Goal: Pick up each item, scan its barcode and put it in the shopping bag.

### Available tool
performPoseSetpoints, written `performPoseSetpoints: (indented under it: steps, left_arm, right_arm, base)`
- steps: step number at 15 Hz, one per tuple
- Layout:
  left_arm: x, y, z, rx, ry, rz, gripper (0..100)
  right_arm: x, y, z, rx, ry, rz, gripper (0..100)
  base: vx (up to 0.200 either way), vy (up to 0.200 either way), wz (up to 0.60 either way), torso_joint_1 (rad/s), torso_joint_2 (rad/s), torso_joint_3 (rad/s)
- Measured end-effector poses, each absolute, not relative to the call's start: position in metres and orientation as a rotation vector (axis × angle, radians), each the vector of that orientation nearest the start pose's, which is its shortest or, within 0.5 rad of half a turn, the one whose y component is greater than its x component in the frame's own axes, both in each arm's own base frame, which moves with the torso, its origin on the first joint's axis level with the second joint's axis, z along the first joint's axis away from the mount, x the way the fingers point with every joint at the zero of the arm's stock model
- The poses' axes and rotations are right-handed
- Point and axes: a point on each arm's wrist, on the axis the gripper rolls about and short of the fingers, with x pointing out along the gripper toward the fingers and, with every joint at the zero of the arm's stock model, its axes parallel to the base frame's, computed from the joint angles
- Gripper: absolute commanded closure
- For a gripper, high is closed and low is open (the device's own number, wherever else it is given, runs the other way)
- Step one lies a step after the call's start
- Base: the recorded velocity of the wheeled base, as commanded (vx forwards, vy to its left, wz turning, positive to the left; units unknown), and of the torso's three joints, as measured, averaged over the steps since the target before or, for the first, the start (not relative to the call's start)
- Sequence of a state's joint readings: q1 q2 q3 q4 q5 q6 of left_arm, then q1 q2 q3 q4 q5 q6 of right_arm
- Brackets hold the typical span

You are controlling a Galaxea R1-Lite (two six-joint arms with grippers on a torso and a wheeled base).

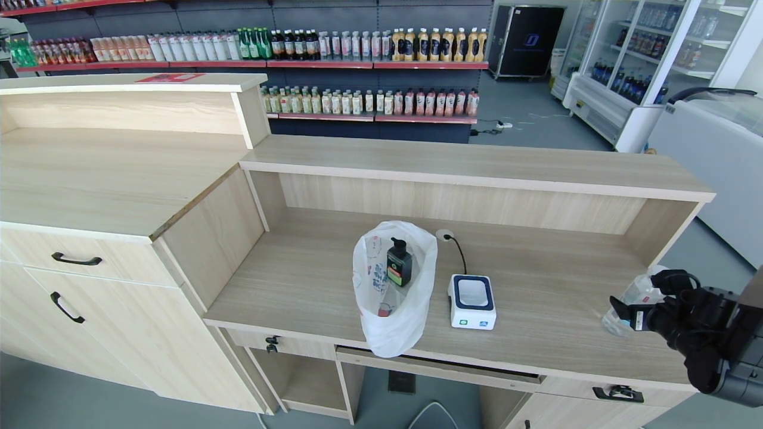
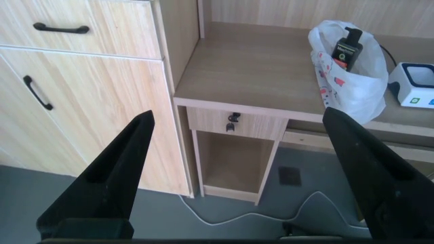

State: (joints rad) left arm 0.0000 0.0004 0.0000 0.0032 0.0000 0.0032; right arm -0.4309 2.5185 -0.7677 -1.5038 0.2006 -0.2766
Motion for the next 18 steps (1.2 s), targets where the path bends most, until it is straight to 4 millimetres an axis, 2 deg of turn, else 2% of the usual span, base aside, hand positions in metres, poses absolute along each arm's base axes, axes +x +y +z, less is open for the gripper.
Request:
performPoseSetpoints:
  steps: [6, 12, 18]
  left_arm:
    - [-0.023, 0.000, 0.075, 0.003, 0.004, 0.000, 0]
    - [-0.023, 0.000, 0.075, 0.003, 0.003, 0.000, 0]
    - [-0.023, 0.000, 0.075, 0.003, 0.003, 0.000, 0]
  right_arm:
    - [0.365, -0.160, -0.036, -0.196, 0.241, -0.146, 0]
    - [0.368, -0.154, -0.042, -0.199, 0.249, -0.124, 0]
    - [0.374, -0.156, -0.045, -0.207, 0.236, -0.125, 0]
  base:
    - [0.000, 0.000, 0.00, 0.000, 0.00, 0.000]
    - [0.000, 0.000, 0.00, 0.000, 0.00, 0.000]
    - [0.000, 0.000, 0.00, 0.000, 0.00, 0.000]
